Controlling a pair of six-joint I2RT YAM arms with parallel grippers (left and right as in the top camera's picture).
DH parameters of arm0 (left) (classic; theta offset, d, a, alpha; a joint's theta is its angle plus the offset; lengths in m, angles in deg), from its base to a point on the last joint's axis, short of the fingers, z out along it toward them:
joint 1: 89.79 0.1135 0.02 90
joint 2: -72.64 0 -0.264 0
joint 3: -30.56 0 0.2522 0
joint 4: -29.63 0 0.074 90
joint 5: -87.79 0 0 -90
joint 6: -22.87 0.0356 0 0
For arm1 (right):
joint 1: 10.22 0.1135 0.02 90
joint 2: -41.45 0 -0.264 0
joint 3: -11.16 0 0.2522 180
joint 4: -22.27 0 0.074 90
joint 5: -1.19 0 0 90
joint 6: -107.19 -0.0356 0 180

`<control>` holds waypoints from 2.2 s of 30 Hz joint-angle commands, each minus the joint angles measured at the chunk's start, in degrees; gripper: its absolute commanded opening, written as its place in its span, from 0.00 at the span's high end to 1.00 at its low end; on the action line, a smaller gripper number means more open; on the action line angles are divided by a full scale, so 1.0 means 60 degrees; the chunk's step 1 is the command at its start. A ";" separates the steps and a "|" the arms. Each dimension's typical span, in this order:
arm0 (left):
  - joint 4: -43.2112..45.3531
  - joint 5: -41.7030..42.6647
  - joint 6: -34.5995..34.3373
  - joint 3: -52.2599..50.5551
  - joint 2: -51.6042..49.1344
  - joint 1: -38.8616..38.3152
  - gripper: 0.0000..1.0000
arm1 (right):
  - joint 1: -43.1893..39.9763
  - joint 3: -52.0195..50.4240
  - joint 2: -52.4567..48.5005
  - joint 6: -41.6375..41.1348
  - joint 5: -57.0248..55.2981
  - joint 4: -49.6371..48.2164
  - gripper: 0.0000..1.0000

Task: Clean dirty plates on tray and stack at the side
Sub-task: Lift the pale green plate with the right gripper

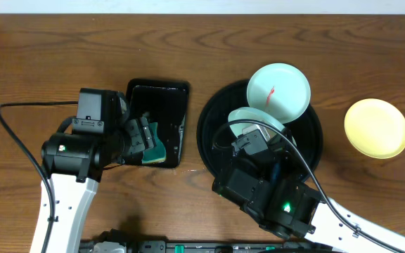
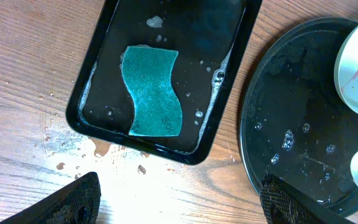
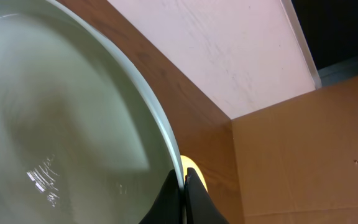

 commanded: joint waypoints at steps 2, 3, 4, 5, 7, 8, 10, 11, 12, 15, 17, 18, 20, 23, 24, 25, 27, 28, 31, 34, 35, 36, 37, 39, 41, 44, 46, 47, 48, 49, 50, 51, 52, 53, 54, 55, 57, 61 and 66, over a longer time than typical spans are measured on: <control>-0.0029 0.0117 0.0058 0.0098 0.0007 0.0026 0.18 | 0.0098 0.0011 0.0146 -0.0229 -0.0488 -0.0040 0.99; -0.0029 0.0117 0.0058 0.0098 0.0007 0.0026 0.18 | 0.0098 0.0011 0.0146 -0.0229 -0.0488 -0.0036 0.99; -0.0029 0.0117 0.0058 0.0098 0.0007 0.0026 0.18 | 0.0098 0.0011 0.0146 -0.0229 -0.0488 -0.0033 0.99; -0.0029 0.0117 0.0058 0.0098 0.0007 0.0026 0.18 | 0.0098 0.0011 0.0146 -0.0229 -0.0488 -0.0029 0.99; -0.0029 0.0117 0.0058 0.0098 0.0007 0.0026 0.18 | 0.0098 0.0011 0.0146 -0.0229 -0.0488 -0.0025 0.99; -0.0029 0.0117 0.0058 0.0098 0.0007 0.0026 0.18 | 0.0098 0.0011 0.0146 -0.0229 -0.0488 -0.0029 0.99; -0.0029 0.0117 0.0058 0.0098 0.0007 0.0026 0.18 | 0.0098 0.0011 0.0146 -0.0229 -0.0488 -0.0029 0.99; -0.0029 0.0117 0.0058 0.0098 0.0007 0.0026 0.18 | 0.0098 0.0011 0.0146 -0.0229 -0.0484 -0.0029 0.99; -0.0029 0.0117 0.0058 0.0098 0.0007 0.0026 0.17 | 0.0098 0.0011 0.0146 -0.0229 -0.0488 -0.0025 0.99; -0.0029 0.0117 0.0058 0.0098 0.0007 0.0026 0.18 | 0.0098 0.0011 0.0146 -0.0229 -0.0488 -0.0033 0.99; -0.0029 0.0117 0.0058 0.0098 0.0007 0.0026 0.18 | 0.0098 0.0011 0.0146 -0.0229 -0.0488 -0.0029 0.99; -0.0029 0.0117 0.0058 0.0098 0.0007 0.0026 0.18 | 0.0098 0.0015 0.0146 -0.0229 -0.0488 -0.0029 0.99; -0.0029 0.0117 0.0058 0.0098 0.0007 0.0026 0.18 | 0.0098 0.0015 0.0146 -0.0229 -0.0488 -0.0033 0.99; -0.0029 0.0117 0.0058 0.0098 0.0007 0.0026 0.18 | 0.0098 0.0011 0.0146 -0.0229 -0.0488 -0.0029 0.99; -0.0029 0.0117 0.0058 0.0098 0.0007 0.0026 0.17 | 0.0098 0.0011 0.0146 -0.0229 -0.0488 -0.0025 0.99; -0.0029 0.0117 0.0058 0.0098 0.0007 0.0026 0.18 | 0.0098 0.0015 0.0146 -0.0229 -0.0488 -0.0029 0.99; -0.0029 0.0117 0.0058 0.0098 0.0007 0.0026 0.17 | 0.0098 0.0011 0.0146 -0.0229 -0.0488 -0.0029 0.99; -0.0029 0.0117 0.0058 0.0098 0.0007 0.0026 0.18 | 0.0098 0.0011 0.0146 -0.0229 -0.0488 -0.0025 0.99; -0.0029 0.0117 0.0058 0.0098 0.0007 0.0026 0.17 | 0.0098 0.0011 0.0146 -0.0229 -0.0488 -0.0029 0.99; -0.0029 0.0117 0.0058 0.0098 0.0007 0.0026 0.17 | 0.0098 0.0015 0.0146 -0.0233 -0.0488 -0.0062 0.99; -0.0029 0.0117 0.0058 0.0098 0.0007 0.0026 0.17 | 0.0098 0.0015 0.0146 -0.0233 -0.0488 -0.0084 0.99; -0.0029 0.0117 0.0058 0.0098 0.0007 0.0026 0.17 | 0.0098 0.0015 0.0146 -0.0233 -0.0488 -0.0109 0.99; -0.0029 0.0117 0.0058 0.0098 0.0007 0.0026 0.17 | 0.0098 0.0011 0.0146 -0.0233 -0.0488 -0.0120 0.99; -0.0029 0.0117 0.0058 0.0098 0.0007 0.0026 0.17 | 0.0098 0.0015 0.0146 -0.0233 -0.0484 -0.0124 0.99; -0.0025 0.0117 0.0058 0.0098 0.0007 0.0026 0.17 | 0.0098 0.0011 0.0146 -0.0233 -0.0484 -0.0131 0.99; -0.0029 0.0117 0.0058 0.0098 0.0007 0.0026 0.17 | 0.0098 0.0011 0.0146 -0.0229 -0.0488 -0.0124 0.99; -0.0029 0.0117 0.0058 0.0098 0.0007 0.0026 0.17 | 0.0098 0.0011 0.0146 -0.0229 -0.0488 -0.0124 0.99; -0.0029 0.0117 0.0058 0.0098 0.0007 0.0026 0.17 | 0.0098 0.0011 0.0146 -0.0229 -0.0488 -0.0131 0.99; -0.0029 0.0117 0.0058 0.0098 0.0007 0.0026 0.17 | 0.0098 0.0015 0.0146 -0.0233 -0.0484 -0.0135 0.99; -0.0029 0.0117 0.0058 0.0098 0.0007 0.0026 0.17 | 0.0098 0.0015 0.0146 -0.0233 -0.0484 -0.0135 0.99; -0.0029 0.0117 0.0058 0.0098 0.0007 0.0026 0.17 | 0.0098 0.0015 0.0142 -0.0233 -0.0484 -0.0135 0.99; -0.0025 0.0117 0.0058 0.0098 0.0007 0.0026 0.17 | 0.0098 0.0011 0.0146 -0.0233 -0.0484 -0.0131 0.99; -0.0029 0.0117 0.0058 0.0098 0.0007 0.0026 0.17 | 0.0098 0.0015 0.0142 -0.0229 -0.0488 -0.0131 0.99; -0.0029 0.0117 0.0058 0.0098 0.0007 0.0026 0.17 | 0.0098 0.0011 0.0146 -0.0229 -0.0488 -0.0131 0.99; -0.0029 0.0117 0.0058 0.0098 0.0007 0.0026 0.17 | 0.0098 0.0011 0.0146 -0.0229 -0.0488 -0.0131 0.99; -0.0029 0.0117 0.0058 0.0098 0.0007 0.0026 0.17 | 0.0098 0.0011 0.0146 -0.0229 -0.0484 -0.0131 0.99; -0.0029 0.0117 0.0058 0.0098 0.0007 0.0026 0.17 | 0.0098 0.0011 0.0146 -0.0233 -0.0481 -0.0135 0.99; -0.0029 0.0117 0.0058 0.0098 0.0007 0.0026 0.17 | 0.0095 0.0015 0.0142 -0.0237 -0.0444 -0.0146 0.99; -0.0025 0.0117 0.0058 0.0098 0.0007 0.0026 0.17 | 0.0073 0.0011 0.0142 -0.0546 -0.0408 -0.0197 0.99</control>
